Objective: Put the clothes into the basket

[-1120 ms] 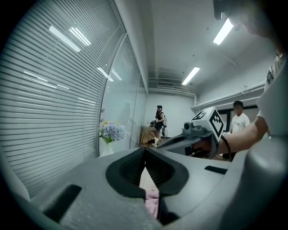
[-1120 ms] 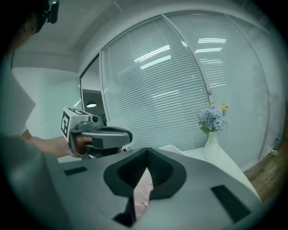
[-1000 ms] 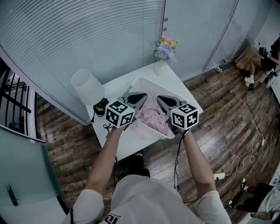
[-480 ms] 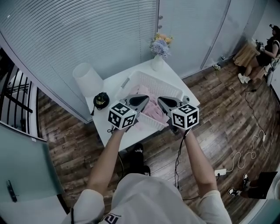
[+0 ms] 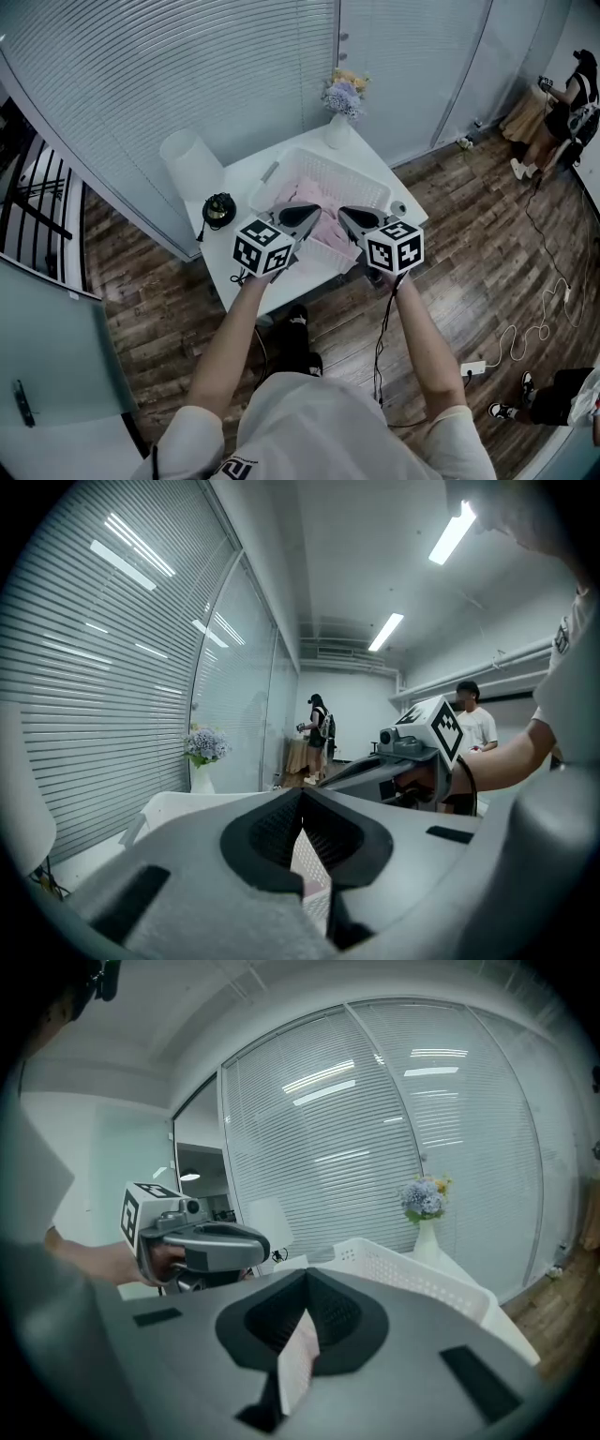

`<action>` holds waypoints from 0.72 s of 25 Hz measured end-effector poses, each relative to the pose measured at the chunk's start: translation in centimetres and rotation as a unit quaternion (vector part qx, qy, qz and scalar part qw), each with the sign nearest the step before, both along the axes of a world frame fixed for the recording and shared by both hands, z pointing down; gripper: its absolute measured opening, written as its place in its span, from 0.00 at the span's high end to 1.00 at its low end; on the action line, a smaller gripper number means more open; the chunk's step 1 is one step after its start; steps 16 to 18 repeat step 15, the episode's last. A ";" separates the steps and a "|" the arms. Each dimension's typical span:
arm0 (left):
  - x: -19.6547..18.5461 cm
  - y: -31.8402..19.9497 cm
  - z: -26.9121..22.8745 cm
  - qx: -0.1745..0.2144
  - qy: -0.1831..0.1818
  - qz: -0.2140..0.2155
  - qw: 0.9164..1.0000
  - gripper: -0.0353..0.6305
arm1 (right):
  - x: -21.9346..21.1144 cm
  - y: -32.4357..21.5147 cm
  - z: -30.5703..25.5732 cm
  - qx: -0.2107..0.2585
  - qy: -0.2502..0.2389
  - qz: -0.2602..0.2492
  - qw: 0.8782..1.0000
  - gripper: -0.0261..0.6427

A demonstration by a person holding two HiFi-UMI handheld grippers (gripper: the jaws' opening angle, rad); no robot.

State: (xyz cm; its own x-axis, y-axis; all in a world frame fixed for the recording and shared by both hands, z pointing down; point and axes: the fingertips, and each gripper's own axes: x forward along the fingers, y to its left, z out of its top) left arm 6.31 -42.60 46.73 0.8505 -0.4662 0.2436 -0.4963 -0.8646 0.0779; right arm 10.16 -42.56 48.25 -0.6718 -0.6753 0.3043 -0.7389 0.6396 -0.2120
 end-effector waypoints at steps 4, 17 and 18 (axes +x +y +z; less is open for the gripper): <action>-0.4 0.4 0.4 -0.008 0.007 -0.003 1.000 0.93 | -0.4 0.2 -0.2 0.005 0.007 -0.002 1.000 0.93; -1.4 2.3 1.4 -0.012 0.003 -0.009 1.000 0.93 | -1.2 2.0 0.7 0.002 0.010 -0.002 1.000 0.93; -1.4 2.3 1.4 -0.012 0.003 -0.009 1.000 0.93 | -1.2 2.0 0.7 0.002 0.010 -0.002 1.000 0.93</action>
